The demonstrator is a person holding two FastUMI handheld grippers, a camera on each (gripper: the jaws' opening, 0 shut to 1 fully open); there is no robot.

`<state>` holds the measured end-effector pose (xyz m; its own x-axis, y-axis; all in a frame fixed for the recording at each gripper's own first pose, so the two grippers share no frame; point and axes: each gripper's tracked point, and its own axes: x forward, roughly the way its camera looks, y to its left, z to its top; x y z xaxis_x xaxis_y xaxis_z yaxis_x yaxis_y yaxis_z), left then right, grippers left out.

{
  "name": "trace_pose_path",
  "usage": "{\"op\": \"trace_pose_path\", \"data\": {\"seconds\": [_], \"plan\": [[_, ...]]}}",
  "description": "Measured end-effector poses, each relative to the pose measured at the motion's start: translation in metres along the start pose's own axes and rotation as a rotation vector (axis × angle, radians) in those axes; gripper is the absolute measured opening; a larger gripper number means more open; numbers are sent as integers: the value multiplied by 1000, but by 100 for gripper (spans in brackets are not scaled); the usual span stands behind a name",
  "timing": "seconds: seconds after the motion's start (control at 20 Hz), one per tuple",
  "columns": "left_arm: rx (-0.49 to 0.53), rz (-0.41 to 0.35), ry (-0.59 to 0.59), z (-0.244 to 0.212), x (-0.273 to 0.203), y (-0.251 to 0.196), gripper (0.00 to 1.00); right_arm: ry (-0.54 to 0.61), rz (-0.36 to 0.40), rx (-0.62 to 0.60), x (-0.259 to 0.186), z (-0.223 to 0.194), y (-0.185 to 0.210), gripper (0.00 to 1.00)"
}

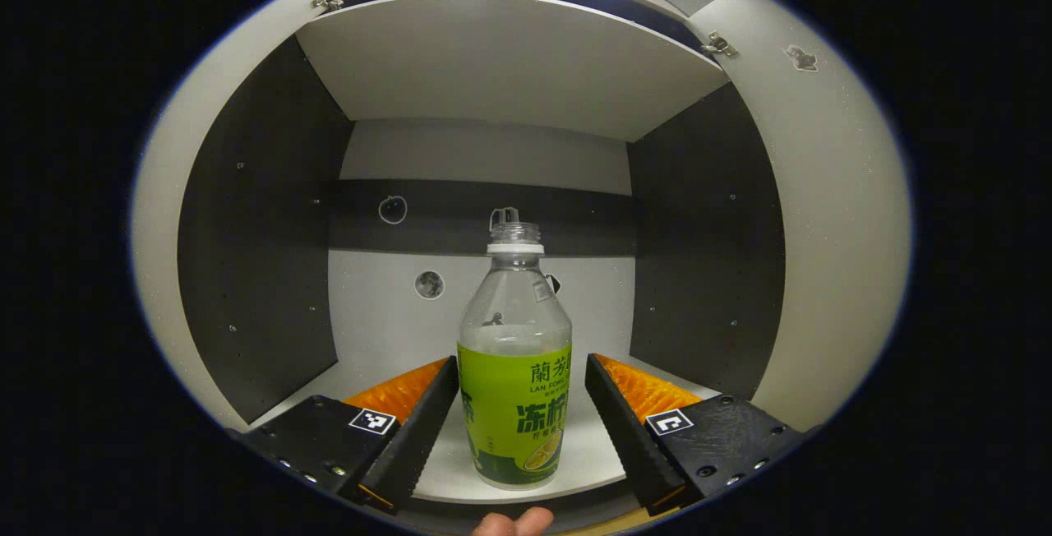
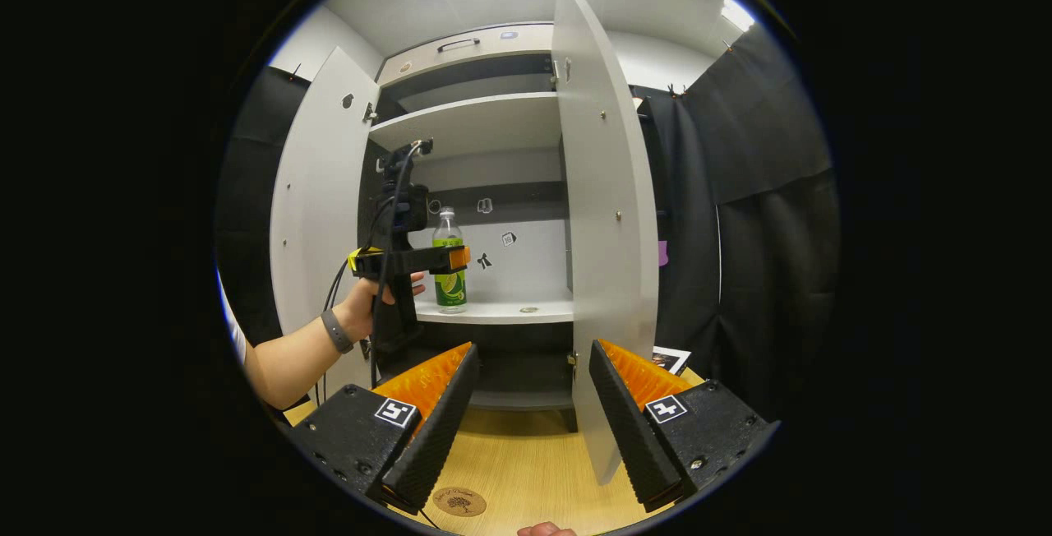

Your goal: Grasp the bottle in the cabinet with the left hand and place it on the coaster, then close the right door with the right hand and the left door with the left hand.

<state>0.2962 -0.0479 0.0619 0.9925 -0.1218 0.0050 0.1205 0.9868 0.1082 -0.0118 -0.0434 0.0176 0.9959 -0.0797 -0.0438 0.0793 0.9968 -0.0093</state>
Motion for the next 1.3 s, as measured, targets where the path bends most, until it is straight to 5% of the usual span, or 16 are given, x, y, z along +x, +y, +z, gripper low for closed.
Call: {"op": "trace_pose_path", "data": {"seconds": [0.15, 0.2, 0.8, 1.3], "plan": [[9, 12, -24, 5, 5, 5, 95, 6, -7, 17, 1, -2, -3, 83], [-4, 19, -15, 3, 7, 8, 73, 8, -7, 20, 2, -1, -4, 83], [-11, -130, -74, 32, -92, -23, 72, -6, 56, 11, 4, 11, 15, 83], [-85, -143, -3, -98, -193, -67, 72, -50, 75, -44, -10, 29, 21, 83]]}}
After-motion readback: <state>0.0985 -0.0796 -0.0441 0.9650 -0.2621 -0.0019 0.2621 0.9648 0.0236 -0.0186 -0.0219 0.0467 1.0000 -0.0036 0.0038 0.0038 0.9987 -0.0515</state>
